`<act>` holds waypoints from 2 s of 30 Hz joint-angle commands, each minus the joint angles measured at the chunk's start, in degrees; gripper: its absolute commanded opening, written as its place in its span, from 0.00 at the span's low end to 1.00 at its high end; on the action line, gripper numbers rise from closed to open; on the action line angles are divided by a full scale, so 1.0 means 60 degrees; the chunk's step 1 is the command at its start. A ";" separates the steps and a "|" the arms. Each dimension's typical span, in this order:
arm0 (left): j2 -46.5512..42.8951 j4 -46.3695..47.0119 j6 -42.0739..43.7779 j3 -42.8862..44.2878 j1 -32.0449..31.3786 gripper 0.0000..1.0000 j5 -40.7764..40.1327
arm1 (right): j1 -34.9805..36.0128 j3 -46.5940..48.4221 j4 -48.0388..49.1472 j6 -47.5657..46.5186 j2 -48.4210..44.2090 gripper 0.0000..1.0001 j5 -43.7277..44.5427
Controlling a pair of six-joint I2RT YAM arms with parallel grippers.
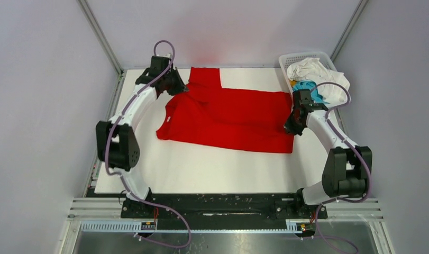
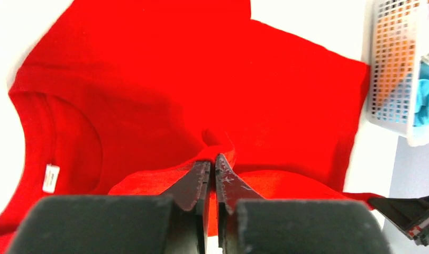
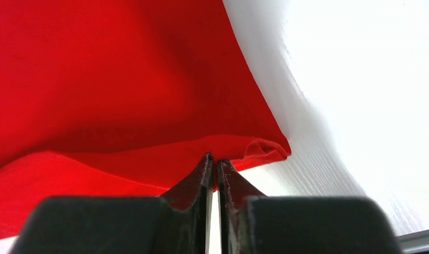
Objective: Fold and stack the t-shirts
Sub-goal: Fold the flattened tshirt in 1/3 of the way
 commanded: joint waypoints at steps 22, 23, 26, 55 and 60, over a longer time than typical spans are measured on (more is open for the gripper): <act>0.1201 0.1831 -0.1143 -0.1660 0.0404 0.99 0.1620 | 0.2260 0.0110 0.2310 -0.0845 0.1139 1.00 -0.1360; 0.1348 0.1898 -0.1165 -0.1818 0.0399 0.99 0.1706 | 0.2452 0.0272 0.2350 -0.0808 0.1439 0.99 -0.1405; 0.1726 0.1678 -0.1147 -0.2137 0.0400 0.99 0.1543 | 0.2800 0.0469 0.2592 -0.0675 0.2199 1.00 -0.1622; -0.6111 -0.0401 -0.3116 -1.0308 0.0359 0.99 -0.0622 | 0.4829 -0.4791 0.1636 0.0576 -0.1680 0.99 -0.3176; -0.7451 -0.1508 -0.3344 -1.0763 0.0326 0.99 -0.1158 | 0.4834 -0.4744 0.1309 0.0555 -0.2007 0.99 -0.2821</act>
